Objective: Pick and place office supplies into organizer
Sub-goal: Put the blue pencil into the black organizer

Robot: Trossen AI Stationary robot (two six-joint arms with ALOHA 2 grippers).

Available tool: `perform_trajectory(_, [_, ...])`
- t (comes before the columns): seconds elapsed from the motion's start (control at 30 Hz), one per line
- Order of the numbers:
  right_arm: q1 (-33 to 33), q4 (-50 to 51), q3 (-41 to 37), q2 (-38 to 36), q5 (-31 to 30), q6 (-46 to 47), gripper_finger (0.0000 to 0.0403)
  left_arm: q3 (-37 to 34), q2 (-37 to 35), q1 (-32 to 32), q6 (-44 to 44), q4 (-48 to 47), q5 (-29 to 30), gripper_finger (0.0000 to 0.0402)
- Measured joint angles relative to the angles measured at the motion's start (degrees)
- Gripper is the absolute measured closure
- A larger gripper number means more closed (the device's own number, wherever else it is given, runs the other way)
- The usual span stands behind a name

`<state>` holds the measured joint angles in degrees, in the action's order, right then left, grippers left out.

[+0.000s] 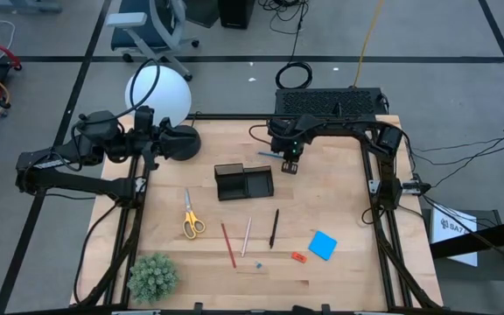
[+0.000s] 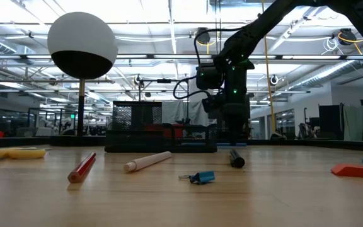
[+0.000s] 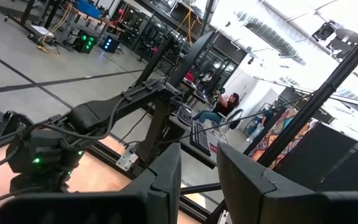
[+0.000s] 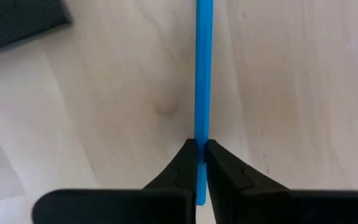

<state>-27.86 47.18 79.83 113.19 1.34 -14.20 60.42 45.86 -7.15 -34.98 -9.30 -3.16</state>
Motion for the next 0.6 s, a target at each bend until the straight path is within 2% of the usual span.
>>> perform_trajectory(0.33, [-0.4, 2.2, 0.4, -0.1, 0.3, 0.0, 0.039, 0.0, 0.0, 0.0, 0.0, 0.0, 0.0, 0.0304])
perform_trajectory(0.6, [-0.7, 3.9, 5.6, -0.2, 0.4, -0.4, 0.039, 0.0, 0.0, 0.0, 0.3, 0.0, 0.2, 0.0304])
